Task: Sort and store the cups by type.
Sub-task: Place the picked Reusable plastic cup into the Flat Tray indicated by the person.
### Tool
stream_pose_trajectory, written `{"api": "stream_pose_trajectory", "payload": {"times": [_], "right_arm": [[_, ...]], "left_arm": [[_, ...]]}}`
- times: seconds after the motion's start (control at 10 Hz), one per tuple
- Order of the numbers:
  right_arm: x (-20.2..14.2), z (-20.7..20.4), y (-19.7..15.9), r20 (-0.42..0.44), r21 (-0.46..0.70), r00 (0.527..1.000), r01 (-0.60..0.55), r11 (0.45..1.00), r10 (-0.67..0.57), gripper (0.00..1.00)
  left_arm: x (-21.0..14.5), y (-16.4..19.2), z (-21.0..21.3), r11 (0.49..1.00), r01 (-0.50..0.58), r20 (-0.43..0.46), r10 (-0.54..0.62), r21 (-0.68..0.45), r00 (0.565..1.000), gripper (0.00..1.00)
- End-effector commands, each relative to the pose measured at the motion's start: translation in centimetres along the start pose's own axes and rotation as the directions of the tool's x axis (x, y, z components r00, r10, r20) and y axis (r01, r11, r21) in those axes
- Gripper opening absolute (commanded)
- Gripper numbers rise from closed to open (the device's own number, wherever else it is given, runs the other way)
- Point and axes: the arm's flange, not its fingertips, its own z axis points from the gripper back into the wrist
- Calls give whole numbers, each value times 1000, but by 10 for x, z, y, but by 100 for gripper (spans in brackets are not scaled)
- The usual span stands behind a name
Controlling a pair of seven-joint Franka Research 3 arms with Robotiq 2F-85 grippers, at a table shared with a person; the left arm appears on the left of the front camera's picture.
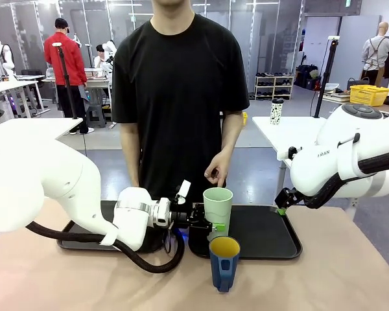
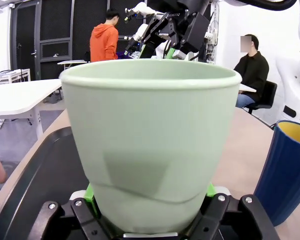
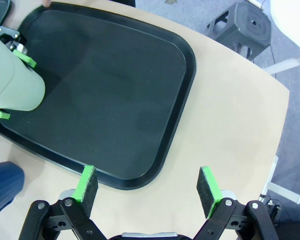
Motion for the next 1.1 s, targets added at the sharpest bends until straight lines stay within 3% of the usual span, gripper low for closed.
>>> {"api": "stream_pose_trajectory", "payload": {"times": [0.0,0.2,0.3,0.4,1.0], "right_arm": [[-1,0,-2,4,1,1000,2,1000,-2,100],[-1,0,-2,4,1,1000,2,1000,-2,100],[-1,0,-2,4,1,1000,2,1000,-2,100],[-1,0,-2,4,1,1000,2,1000,-2,100],[-1,0,-2,4,1,1000,2,1000,-2,100]], "left_arm": [[-14,3,-3,1000,-18,-26,17,-2,1000,84],[-16,2,-1,1000,-21,-32,20,-9,999,87],[-16,1,-1,1000,-24,-33,23,-12,999,96],[-16,0,-1,1000,-19,-41,19,-15,999,100],[-10,-13,11,1000,7,-102,-8,-3,995,100]]}}
